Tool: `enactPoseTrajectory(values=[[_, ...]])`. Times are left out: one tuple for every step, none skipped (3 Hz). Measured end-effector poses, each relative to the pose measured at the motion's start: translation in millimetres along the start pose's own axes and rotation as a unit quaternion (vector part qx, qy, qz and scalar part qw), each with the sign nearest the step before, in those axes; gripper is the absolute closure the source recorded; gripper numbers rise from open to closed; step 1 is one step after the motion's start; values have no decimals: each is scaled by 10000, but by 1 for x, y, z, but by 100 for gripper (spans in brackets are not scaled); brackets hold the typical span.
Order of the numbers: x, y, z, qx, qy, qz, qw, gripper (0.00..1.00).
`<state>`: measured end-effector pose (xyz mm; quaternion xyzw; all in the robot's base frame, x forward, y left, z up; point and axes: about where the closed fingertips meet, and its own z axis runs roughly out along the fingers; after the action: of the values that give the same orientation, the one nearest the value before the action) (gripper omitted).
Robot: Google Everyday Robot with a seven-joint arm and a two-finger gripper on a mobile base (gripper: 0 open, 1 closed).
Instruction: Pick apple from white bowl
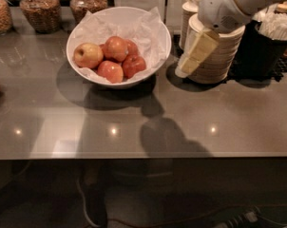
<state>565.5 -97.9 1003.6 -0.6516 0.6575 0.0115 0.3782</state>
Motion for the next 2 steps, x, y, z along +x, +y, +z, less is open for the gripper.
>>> enactPoseTrajectory(values=[[-45, -37, 39, 2, -548, -381, 9978, 0], [-81, -53, 74, -190, -844, -645, 9942, 0]])
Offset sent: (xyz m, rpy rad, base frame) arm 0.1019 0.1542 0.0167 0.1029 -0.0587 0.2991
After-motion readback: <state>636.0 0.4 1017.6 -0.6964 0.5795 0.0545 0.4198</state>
